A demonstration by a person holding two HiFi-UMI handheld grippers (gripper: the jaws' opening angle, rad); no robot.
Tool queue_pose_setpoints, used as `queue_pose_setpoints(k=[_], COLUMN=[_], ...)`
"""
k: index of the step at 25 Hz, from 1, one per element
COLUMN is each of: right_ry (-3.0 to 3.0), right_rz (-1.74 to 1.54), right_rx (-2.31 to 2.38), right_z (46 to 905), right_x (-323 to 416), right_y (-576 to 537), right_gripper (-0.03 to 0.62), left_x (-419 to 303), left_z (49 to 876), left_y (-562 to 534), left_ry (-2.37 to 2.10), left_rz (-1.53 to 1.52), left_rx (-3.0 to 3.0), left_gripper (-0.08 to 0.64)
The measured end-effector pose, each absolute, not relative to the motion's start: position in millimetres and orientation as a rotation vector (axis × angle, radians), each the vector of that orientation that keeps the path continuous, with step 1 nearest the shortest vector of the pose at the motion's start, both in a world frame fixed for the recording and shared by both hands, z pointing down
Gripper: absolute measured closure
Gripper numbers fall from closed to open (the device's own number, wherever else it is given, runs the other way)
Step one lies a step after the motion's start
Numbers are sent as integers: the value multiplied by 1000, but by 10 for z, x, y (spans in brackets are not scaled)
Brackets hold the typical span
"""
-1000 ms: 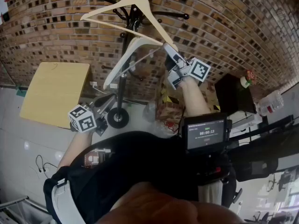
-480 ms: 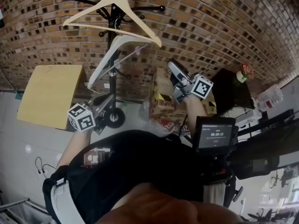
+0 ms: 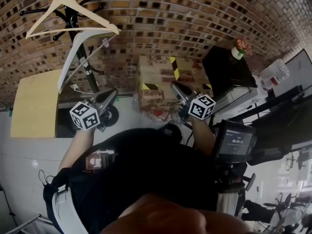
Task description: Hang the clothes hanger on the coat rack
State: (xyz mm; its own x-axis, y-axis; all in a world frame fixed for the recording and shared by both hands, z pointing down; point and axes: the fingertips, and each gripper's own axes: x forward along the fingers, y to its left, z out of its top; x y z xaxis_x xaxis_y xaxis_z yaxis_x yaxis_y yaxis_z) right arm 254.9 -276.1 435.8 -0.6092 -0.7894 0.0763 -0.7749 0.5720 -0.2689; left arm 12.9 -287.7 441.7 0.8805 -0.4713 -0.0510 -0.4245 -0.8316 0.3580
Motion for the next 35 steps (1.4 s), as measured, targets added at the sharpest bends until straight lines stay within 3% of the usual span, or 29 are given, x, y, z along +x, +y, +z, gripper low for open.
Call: queue_pose_setpoints(k=[6, 15, 35], right_ry=[2643, 2591, 2722], right_rz=[-535, -574, -547], right_rx=[-1545, -1538, -1543], right_z=[4924, 5091, 5271], right_x=[3169, 3436, 3246], right_y=[-2376, -2089, -2068], right_gripper=[578, 578, 580], left_x=[719, 1169, 1132], left_z=[4667, 4895, 5015], left_y=[-2832, -2713, -2599], left_ry=[-592, -520, -512], left_rz=[-147, -103, -65], left_rx=[2708, 2698, 2669], left_gripper=[564, 565, 563])
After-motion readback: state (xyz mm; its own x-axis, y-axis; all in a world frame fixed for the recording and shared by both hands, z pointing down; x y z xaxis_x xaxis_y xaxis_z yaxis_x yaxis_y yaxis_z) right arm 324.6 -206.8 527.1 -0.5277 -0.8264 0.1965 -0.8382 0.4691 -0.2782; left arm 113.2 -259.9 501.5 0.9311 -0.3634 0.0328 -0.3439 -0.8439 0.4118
